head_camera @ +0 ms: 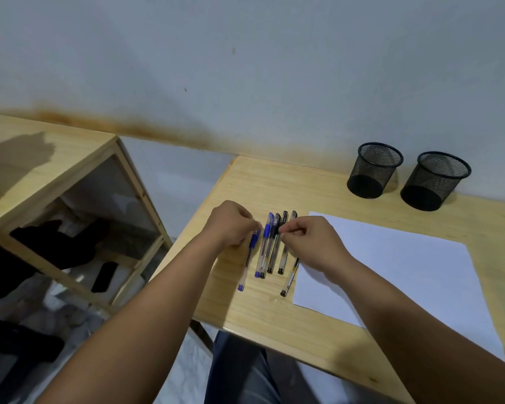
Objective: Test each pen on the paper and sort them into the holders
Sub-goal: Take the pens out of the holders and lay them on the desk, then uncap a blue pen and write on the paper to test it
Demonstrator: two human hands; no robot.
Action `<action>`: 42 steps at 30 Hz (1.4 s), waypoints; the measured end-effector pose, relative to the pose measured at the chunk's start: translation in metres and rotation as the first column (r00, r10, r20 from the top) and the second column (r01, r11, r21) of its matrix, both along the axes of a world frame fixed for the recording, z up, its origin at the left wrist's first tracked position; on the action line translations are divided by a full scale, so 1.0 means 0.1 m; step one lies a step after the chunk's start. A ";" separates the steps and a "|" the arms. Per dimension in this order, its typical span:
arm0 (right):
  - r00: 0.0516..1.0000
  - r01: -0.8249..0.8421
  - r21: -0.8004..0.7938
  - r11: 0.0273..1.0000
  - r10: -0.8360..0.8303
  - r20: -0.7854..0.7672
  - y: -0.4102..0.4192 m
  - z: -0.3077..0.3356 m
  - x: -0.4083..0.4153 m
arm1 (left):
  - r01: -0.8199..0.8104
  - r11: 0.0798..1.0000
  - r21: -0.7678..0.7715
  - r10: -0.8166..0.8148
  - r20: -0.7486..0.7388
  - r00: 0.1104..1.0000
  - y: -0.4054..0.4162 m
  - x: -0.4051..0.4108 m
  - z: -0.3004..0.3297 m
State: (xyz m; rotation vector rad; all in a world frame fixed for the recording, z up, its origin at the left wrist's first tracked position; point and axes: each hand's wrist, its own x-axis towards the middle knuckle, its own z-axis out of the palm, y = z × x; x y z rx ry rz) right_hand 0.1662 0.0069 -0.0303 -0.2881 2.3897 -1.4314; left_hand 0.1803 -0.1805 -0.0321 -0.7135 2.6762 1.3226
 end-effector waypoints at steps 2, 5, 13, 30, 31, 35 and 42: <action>1.000 -0.028 0.007 1.000 0.028 -0.007 -0.04 -0.02 0.05 | -0.009 0.997 -0.073 0.009 -0.002 1.000 0.01 0.00 0.00; 0.998 -0.058 0.014 0.998 0.058 -0.010 -0.10 -0.04 0.12 | 0.009 0.991 -0.133 -0.009 -0.003 1.000 0.02 -0.01 0.00; 0.998 -0.062 -0.002 0.998 0.062 0.002 -0.15 -0.05 0.14 | 0.065 0.970 -0.234 -0.068 -0.006 0.998 0.07 -0.03 -0.01; 0.994 0.032 -0.344 0.938 0.007 0.111 -0.02 0.12 0.33 | -0.044 0.840 0.541 0.156 -0.163 0.974 0.22 0.25 0.49; 0.994 0.044 -0.359 0.932 -0.006 0.107 0.02 0.15 0.35 | -0.034 0.808 0.588 0.164 -0.170 0.972 0.29 0.27 0.50; 0.998 0.060 -0.367 0.928 -0.050 0.037 0.29 0.24 0.38 | 0.021 0.699 0.715 0.164 -0.189 0.968 0.62 0.31 0.51; 1.000 0.004 -0.171 0.985 -0.006 -0.011 0.96 0.28 0.34 | 0.116 0.697 0.707 0.053 -0.212 0.976 0.90 0.28 0.41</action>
